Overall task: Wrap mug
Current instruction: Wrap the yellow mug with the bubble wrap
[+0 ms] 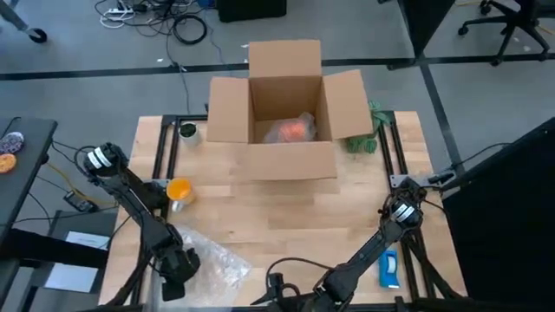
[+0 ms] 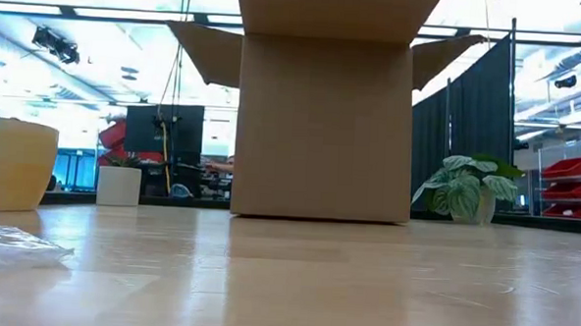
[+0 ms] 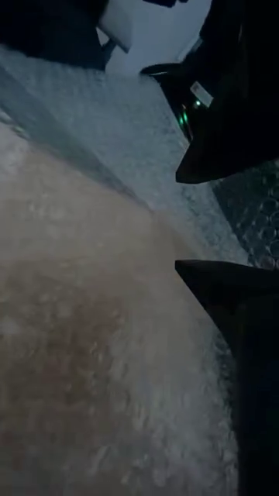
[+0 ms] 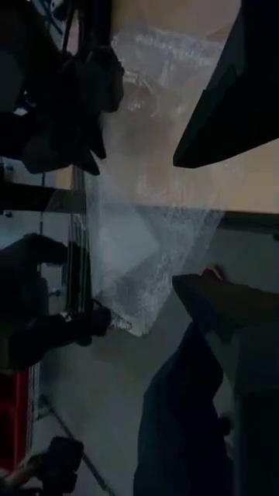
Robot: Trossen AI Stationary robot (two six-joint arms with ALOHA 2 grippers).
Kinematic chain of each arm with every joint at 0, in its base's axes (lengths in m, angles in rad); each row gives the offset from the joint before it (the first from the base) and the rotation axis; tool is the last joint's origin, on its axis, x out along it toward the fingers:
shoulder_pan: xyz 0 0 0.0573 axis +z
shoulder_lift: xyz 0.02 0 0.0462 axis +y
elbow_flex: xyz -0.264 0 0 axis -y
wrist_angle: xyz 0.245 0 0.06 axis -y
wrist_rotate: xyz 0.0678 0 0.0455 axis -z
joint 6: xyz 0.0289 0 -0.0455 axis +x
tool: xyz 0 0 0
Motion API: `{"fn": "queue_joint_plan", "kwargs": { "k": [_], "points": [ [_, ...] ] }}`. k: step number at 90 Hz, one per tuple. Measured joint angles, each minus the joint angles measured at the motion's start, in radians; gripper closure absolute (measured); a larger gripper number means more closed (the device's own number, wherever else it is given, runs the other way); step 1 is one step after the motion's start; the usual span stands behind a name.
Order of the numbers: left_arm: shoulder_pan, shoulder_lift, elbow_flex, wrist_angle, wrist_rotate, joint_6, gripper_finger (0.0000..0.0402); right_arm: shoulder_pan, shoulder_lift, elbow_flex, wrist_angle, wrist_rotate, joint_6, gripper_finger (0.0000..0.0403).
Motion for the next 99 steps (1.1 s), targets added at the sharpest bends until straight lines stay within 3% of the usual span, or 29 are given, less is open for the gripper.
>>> {"fn": "queue_joint_plan", "kwargs": {
  "k": [13, 30, 62, 99],
  "points": [
    [-0.009, 0.000, 0.000, -0.019, -0.016, 0.012, 0.0243, 0.000, 0.000, 0.000, -0.002, 0.000, 0.000, 0.0183],
    [-0.007, 0.000, 0.000, -0.053, -0.118, 0.058, 0.0243, 0.000, 0.000, 0.000, -0.002, 0.000, 0.002, 0.0183],
    [-0.013, 0.002, 0.000, -0.064, -0.089, 0.034, 0.0242, 0.000, 0.000, 0.000, -0.002, 0.000, 0.017, 0.0183],
    [-0.104, 0.003, 0.000, 0.024, -0.070, -0.065, 0.0243, 0.008, 0.000, 0.000, -0.003, 0.001, 0.055, 0.0186]
  ]
}}
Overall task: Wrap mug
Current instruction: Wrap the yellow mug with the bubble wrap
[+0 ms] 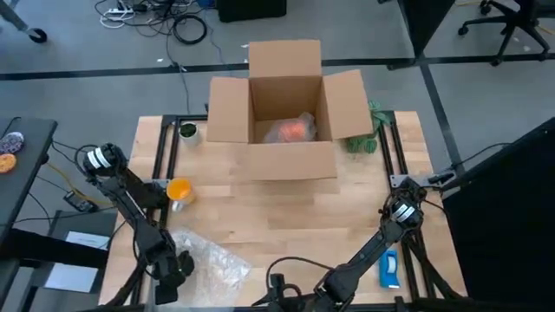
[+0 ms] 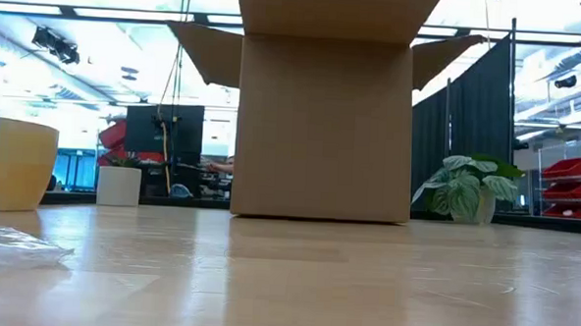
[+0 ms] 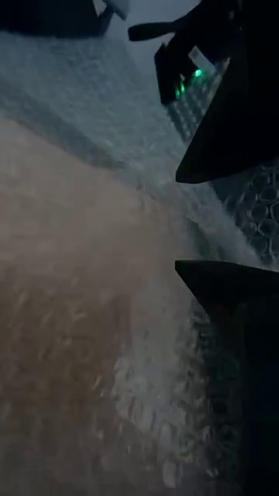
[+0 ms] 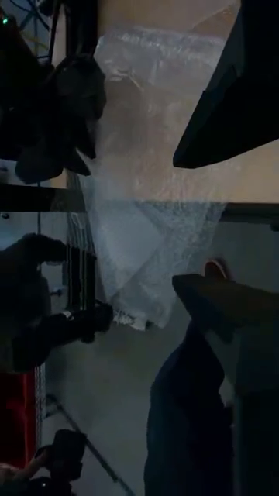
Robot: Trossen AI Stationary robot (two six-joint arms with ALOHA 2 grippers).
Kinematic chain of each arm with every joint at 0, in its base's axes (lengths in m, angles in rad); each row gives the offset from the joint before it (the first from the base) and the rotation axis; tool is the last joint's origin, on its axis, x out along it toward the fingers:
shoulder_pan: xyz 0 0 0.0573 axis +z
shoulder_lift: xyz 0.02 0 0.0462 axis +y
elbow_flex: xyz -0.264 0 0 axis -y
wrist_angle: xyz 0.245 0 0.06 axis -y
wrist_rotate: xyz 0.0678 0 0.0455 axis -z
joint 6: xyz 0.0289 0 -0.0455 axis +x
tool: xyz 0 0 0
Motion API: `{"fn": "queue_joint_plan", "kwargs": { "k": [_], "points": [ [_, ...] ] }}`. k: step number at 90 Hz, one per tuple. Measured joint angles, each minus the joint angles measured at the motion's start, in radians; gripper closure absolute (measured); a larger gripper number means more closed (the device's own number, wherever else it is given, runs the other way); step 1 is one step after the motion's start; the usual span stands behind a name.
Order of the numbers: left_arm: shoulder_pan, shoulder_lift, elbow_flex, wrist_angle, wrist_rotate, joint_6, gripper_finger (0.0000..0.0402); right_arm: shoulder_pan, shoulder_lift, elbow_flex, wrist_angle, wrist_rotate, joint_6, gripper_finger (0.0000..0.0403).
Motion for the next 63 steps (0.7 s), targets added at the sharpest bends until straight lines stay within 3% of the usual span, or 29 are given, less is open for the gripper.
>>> {"fn": "queue_joint_plan", "kwargs": {
  "k": [20, 39, 63],
  "points": [
    [-0.023, 0.000, 0.000, 0.011, -0.024, 0.014, 0.0257, 0.006, 0.000, 0.000, 0.000, -0.003, 0.000, 0.0188],
    [-0.027, 0.000, 0.001, 0.015, -0.040, 0.004, 0.0387, 0.005, 0.000, 0.000, 0.012, -0.002, 0.010, 0.0189],
    [-0.028, 0.000, 0.072, 0.004, -0.169, 0.020, 0.0401, -0.022, 0.000, 0.000, 0.039, -0.026, 0.049, 0.0186]
  ]
}}
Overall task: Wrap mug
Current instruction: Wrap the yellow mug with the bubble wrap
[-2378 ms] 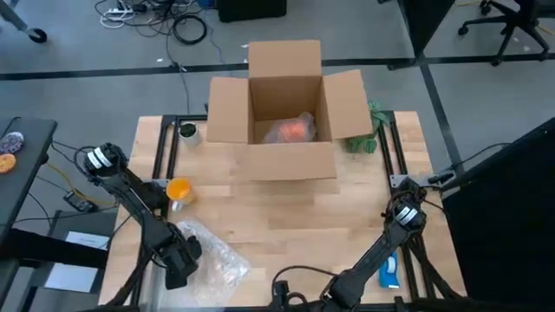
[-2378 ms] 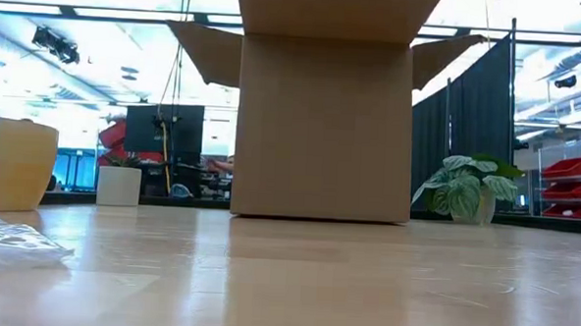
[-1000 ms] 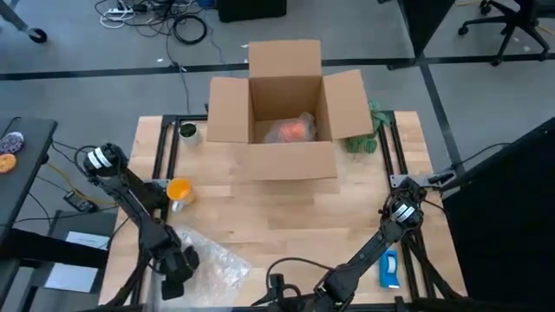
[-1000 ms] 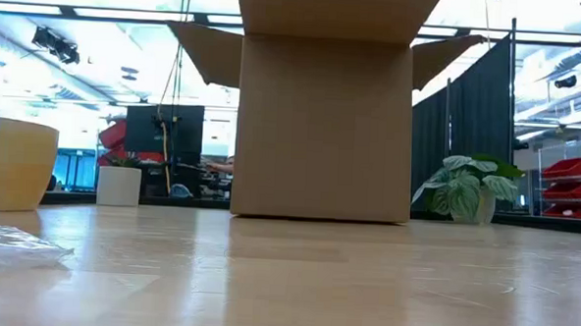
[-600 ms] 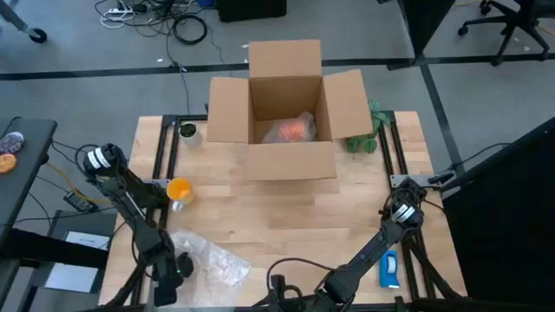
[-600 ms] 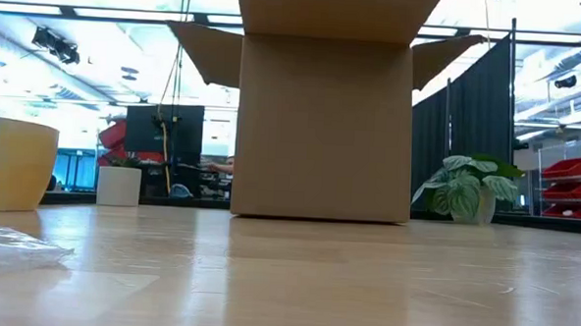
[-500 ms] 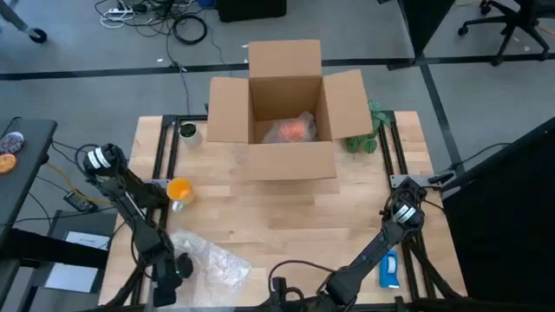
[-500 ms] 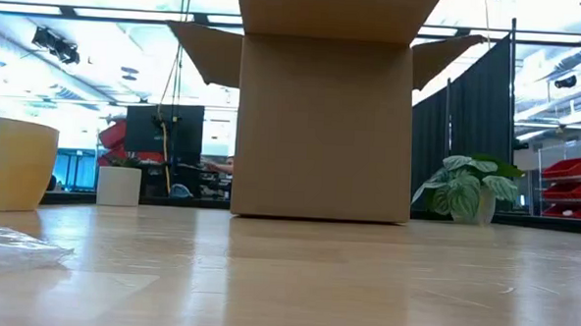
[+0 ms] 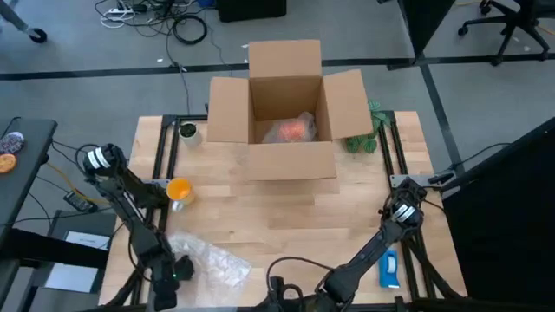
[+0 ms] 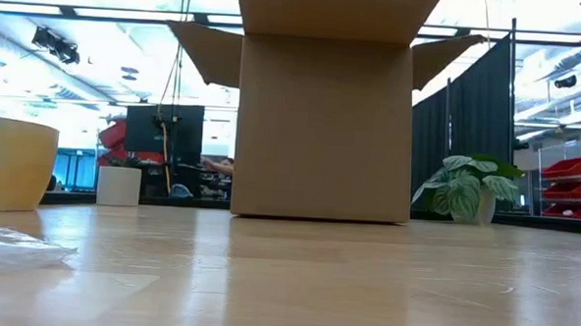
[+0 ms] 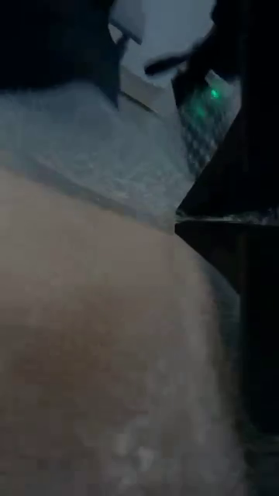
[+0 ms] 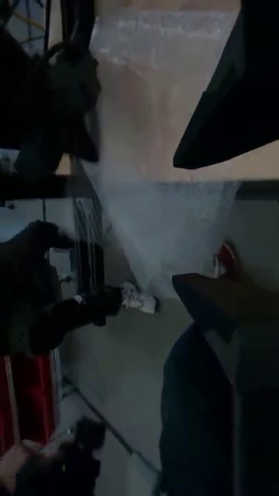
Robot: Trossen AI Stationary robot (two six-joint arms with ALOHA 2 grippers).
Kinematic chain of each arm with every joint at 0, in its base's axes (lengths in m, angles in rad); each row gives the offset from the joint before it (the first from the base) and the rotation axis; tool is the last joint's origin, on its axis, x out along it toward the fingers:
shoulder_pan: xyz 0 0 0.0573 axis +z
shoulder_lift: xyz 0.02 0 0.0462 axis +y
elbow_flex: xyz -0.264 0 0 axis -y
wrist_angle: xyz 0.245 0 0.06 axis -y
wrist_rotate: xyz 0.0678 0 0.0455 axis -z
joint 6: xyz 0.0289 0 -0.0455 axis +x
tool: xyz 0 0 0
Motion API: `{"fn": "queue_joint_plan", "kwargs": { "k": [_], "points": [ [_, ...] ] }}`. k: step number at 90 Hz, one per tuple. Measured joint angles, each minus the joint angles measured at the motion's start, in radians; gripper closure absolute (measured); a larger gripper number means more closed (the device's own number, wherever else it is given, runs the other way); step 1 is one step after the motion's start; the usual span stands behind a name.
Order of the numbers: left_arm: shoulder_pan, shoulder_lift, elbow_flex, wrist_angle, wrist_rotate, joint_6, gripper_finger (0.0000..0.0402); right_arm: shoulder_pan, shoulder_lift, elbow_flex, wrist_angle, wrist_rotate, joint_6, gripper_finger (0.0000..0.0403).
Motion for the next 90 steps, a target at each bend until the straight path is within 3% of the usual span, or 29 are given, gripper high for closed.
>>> {"fn": "queue_joint_plan", "kwargs": {
  "k": [14, 23, 35, 46, 52, 75, 90],
  "points": [
    [0.000, -0.013, 0.132, -0.190, -0.149, 0.105, 0.0402, -0.034, 0.000, 0.000, 0.004, 0.000, 0.001, 0.0182],
    [0.000, -0.050, 0.243, -0.377, -0.302, 0.185, 0.0402, -0.057, 0.000, 0.000, 0.019, -0.019, 0.002, 0.0181],
    [0.000, -0.111, 0.378, -0.575, -0.651, 0.271, 0.0402, -0.080, 0.000, 0.000, 0.016, -0.033, 0.000, 0.0181],
    [-0.015, -0.159, 0.436, -0.584, -0.948, 0.360, 0.0402, -0.101, 0.000, 0.000, -0.063, 0.000, -0.028, 0.0181],
    [-0.027, -0.169, 0.443, -0.584, -1.056, 0.392, 0.0402, -0.114, 0.000, 0.000, -0.119, 0.015, -0.016, 0.0181],
    [-0.050, -0.172, 0.443, -0.731, -1.276, 0.281, 0.0402, -0.142, -0.019, 0.000, -0.175, -0.021, 0.000, 0.0182],
    [-0.050, -0.172, 0.443, -0.842, -1.470, 0.199, 0.0402, -0.125, -0.148, 0.002, -0.317, 0.093, -0.050, 0.0187]
  ]
}}
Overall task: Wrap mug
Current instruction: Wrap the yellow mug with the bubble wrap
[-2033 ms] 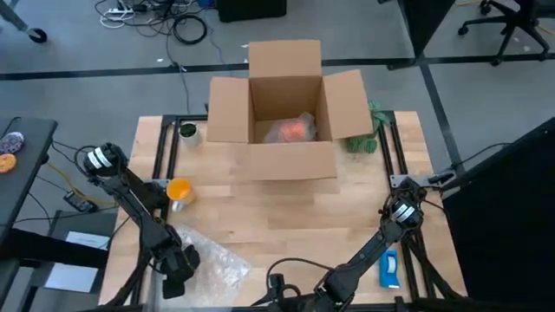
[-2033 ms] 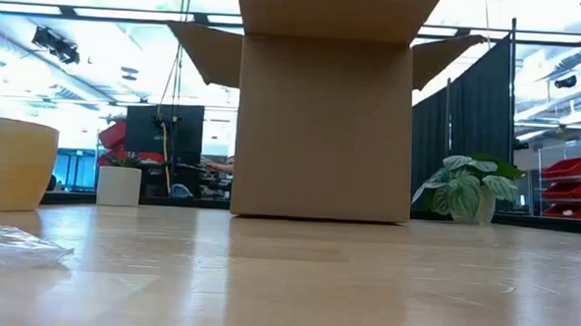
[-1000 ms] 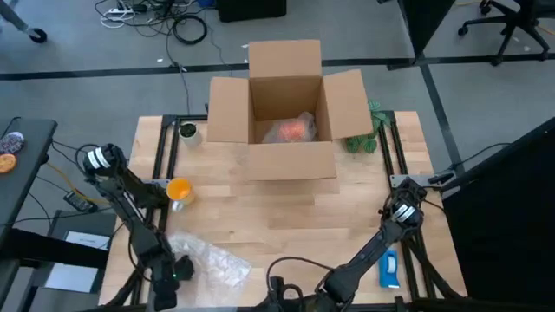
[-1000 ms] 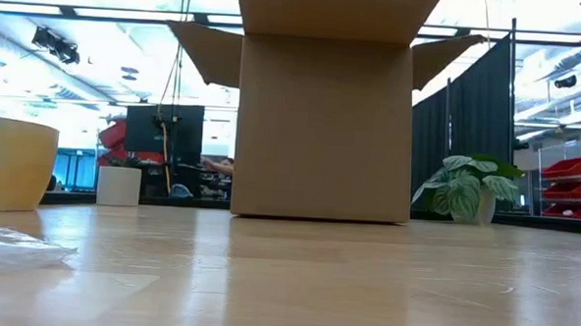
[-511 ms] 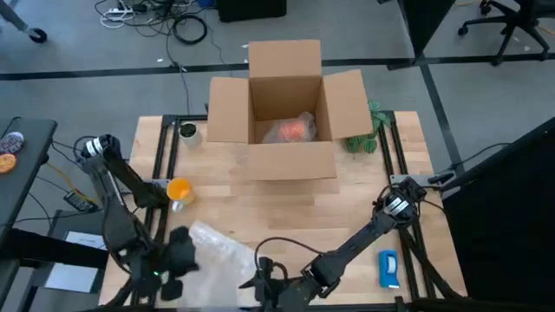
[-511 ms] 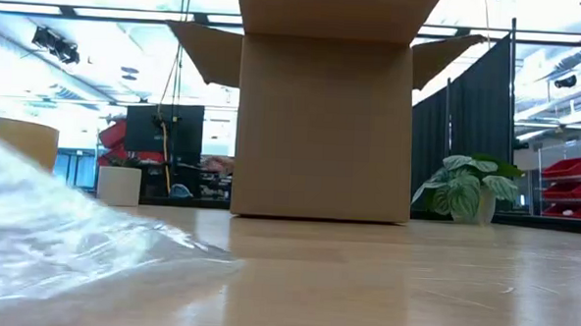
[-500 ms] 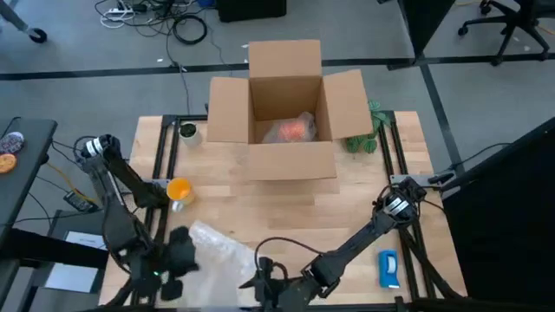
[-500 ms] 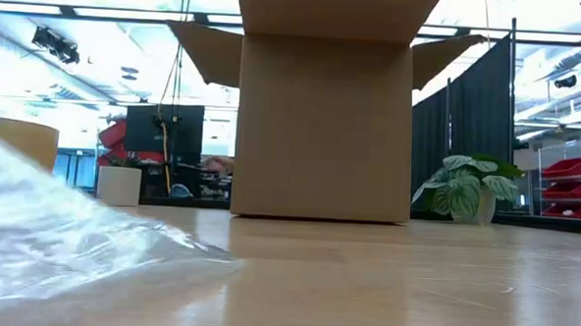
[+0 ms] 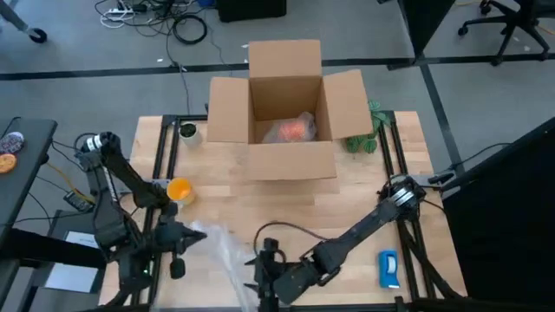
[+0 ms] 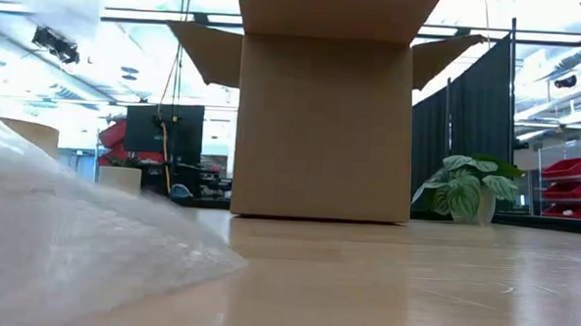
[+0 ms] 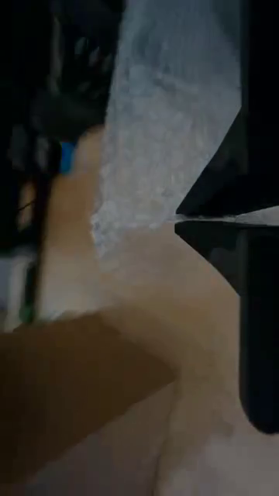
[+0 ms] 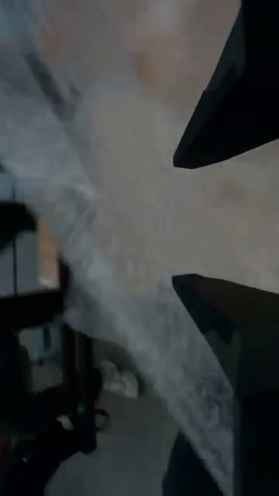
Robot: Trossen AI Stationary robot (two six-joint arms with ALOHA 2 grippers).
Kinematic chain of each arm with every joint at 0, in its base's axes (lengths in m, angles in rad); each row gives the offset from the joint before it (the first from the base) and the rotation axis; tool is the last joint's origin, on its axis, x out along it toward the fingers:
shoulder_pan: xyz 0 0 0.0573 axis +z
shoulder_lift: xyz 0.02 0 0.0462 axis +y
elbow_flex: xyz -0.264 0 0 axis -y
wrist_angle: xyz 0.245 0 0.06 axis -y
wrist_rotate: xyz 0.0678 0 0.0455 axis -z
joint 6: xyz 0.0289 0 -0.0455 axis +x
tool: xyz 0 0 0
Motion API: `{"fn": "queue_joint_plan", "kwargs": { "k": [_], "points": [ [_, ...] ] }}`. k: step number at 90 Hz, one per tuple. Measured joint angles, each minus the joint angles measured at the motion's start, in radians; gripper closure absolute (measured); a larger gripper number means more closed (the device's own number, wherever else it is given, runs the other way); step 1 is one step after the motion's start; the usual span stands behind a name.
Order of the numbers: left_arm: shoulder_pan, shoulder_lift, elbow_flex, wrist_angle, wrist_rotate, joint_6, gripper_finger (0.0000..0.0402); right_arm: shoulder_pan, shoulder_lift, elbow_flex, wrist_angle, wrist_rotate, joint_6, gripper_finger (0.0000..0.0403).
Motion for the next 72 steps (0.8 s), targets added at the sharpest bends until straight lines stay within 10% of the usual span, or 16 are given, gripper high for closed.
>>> {"fn": "queue_joint_plan", "kwargs": {
  "k": [26, 54, 72],
  "points": [
    [0.072, 0.000, -0.060, -0.069, -0.382, -0.126, 0.0402, 0.011, -0.181, -0.001, -0.094, 0.105, -0.169, 0.0188],
    [0.278, 0.005, -0.320, 0.331, -0.359, -0.174, 0.0402, -0.021, -0.239, 0.000, -0.251, 0.075, -0.183, 0.0188],
    [0.388, 0.008, -0.464, 0.759, -0.147, 0.009, 0.0402, -0.083, -0.126, -0.002, -0.475, -0.080, -0.035, 0.0188]
  ]
}}
